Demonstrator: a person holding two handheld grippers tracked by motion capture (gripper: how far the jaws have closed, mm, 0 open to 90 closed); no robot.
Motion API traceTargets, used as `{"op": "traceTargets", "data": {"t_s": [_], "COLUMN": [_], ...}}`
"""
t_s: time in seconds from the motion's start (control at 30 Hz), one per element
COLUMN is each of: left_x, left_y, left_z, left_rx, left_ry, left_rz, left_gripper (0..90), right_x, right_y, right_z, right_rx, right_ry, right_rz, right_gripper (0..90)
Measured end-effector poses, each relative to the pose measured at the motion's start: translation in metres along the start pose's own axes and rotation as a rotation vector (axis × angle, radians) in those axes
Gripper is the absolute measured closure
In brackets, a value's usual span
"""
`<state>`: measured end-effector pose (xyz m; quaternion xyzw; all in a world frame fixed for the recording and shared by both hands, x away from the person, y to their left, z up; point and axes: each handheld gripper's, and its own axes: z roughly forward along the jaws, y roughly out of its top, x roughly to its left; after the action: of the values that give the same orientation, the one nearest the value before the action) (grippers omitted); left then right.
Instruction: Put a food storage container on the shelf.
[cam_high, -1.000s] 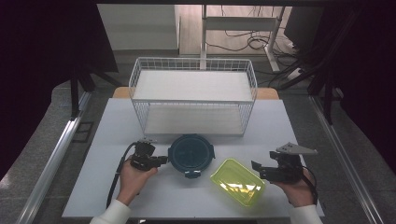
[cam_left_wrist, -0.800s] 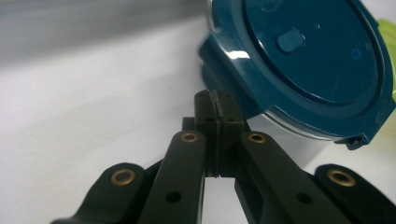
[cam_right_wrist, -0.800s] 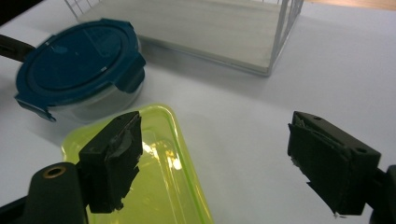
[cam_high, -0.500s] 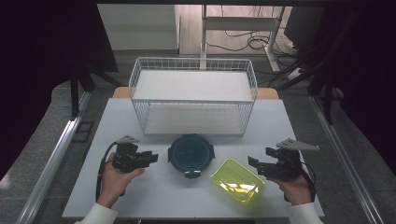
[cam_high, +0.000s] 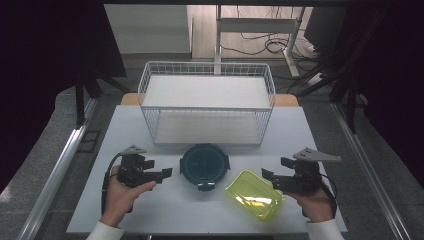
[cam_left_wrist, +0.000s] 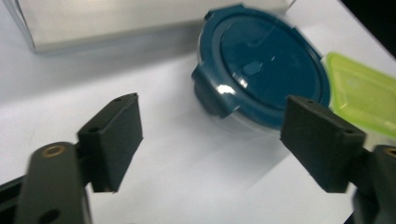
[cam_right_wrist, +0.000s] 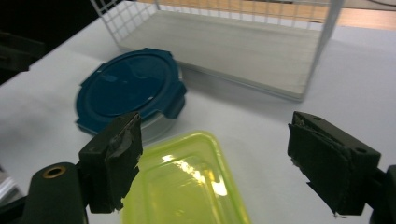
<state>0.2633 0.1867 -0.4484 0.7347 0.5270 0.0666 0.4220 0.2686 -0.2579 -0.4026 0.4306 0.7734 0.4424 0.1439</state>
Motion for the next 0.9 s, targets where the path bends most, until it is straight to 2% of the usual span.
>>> {"op": "traceTargets", "data": {"t_s": [0.03,0.13,0.17,0.27,0.4,0.43,0.53,0.63,0.7,0.77,0.87,0.9], "left_x": [0.000,0.004,0.004,0.006,0.003,0.003,0.000,-0.004,-0.004,-0.004,0.000,0.000], "left_y": [0.001,0.004,0.004,0.011,0.014,0.014,0.019,0.021,0.022,0.022,0.025,0.025], "left_z": [-0.002,-0.001,-0.001,0.002,0.006,0.006,0.005,0.002,0.003,0.008,0.015,0.015], "left_rx": [-0.008,-0.010,-0.010,-0.009,-0.002,-0.002,-0.022,-0.043,-0.036,-0.021,0.008,0.008], "left_ry": [-0.022,-0.052,-0.052,-0.097,-0.129,-0.129,-0.135,-0.123,-0.123,-0.141,-0.150,-0.150], "left_rz": [-0.008,-0.031,-0.031,-0.039,-0.048,-0.048,-0.054,-0.047,-0.044,-0.065,-0.070,-0.070], "left_gripper": [17.7,16.2,15.8,15.3,14.4,14.1,13.7,14.8,14.8,14.8,14.6,14.2], "right_x": [0.001,0.001,0.001,0.005,0.008,0.008,0.008,0.008,0.007,0.008,0.009,0.009], "right_y": [0.000,-0.001,-0.001,0.002,0.012,0.012,0.019,0.024,0.029,0.035,0.041,0.041], "right_z": [0.002,0.007,0.007,0.013,0.017,0.017,0.023,0.031,0.039,0.049,0.065,0.065], "right_rx": [0.010,0.024,0.024,0.051,0.053,0.053,0.051,0.070,0.088,0.115,0.151,0.151], "right_ry": [0.011,0.030,0.030,0.056,0.111,0.111,0.153,0.172,0.193,0.208,0.218,0.218], "right_rz": [0.000,0.009,0.009,0.009,0.058,0.058,0.106,0.110,0.109,0.108,0.107,0.107], "right_gripper": [17.4,17.1,17.1,15.9,14.5,14.5,13.5,12.6,12.4,12.2,11.8,11.8]}}
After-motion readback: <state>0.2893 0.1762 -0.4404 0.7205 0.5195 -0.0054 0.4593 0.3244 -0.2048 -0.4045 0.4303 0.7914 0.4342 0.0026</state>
